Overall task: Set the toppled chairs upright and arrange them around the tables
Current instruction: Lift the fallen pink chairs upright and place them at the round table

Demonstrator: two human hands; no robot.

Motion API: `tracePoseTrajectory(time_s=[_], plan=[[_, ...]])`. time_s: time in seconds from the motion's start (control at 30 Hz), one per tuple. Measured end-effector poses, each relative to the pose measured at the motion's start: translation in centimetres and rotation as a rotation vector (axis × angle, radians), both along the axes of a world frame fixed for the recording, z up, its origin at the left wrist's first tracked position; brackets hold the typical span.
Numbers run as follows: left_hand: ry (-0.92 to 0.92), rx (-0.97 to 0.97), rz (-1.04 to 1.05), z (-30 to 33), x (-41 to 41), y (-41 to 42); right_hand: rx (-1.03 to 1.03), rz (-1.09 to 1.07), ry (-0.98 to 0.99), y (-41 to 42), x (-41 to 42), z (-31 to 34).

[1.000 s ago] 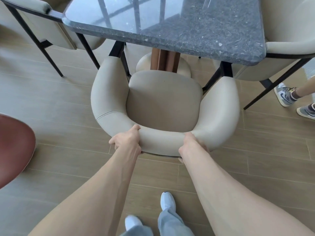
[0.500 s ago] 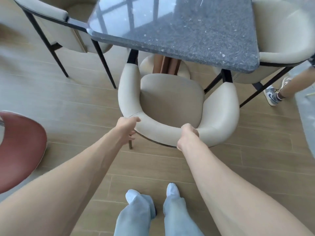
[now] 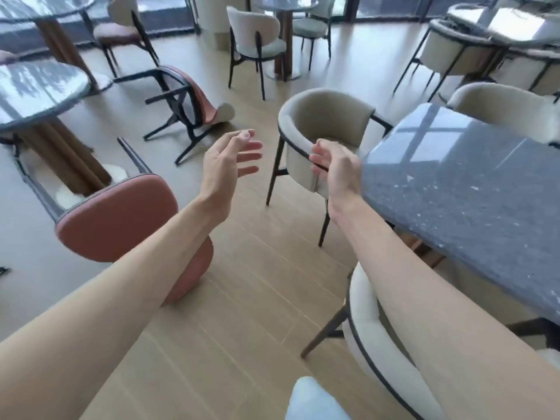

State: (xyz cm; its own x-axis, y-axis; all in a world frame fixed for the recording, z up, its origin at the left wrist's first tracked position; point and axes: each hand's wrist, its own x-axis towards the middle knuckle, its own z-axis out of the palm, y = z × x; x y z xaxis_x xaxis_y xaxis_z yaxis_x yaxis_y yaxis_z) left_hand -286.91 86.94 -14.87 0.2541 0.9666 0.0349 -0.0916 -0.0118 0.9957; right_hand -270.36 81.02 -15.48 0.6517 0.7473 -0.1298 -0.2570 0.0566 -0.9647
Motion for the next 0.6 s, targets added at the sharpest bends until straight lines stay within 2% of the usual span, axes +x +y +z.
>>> tracePoseTrajectory(time_s=[0.13, 0.37, 0.6], plan=[[-0.039, 0.012, 0.195, 0.7, -5.1, 3.6, 0.017, 0.119, -0.030, 5.5, -2.2, 0.3], [-0.108, 0.033, 0.539, 1.3, -12.5, 9.6, 0.117, 0.467, -0.038, 17.0, -9.5, 2.3], [-0.199, -0.061, 0.860, -2.7, -18.7, 13.8, 0.108, 0.716, -0.075, 25.6, -17.3, 0.5]])
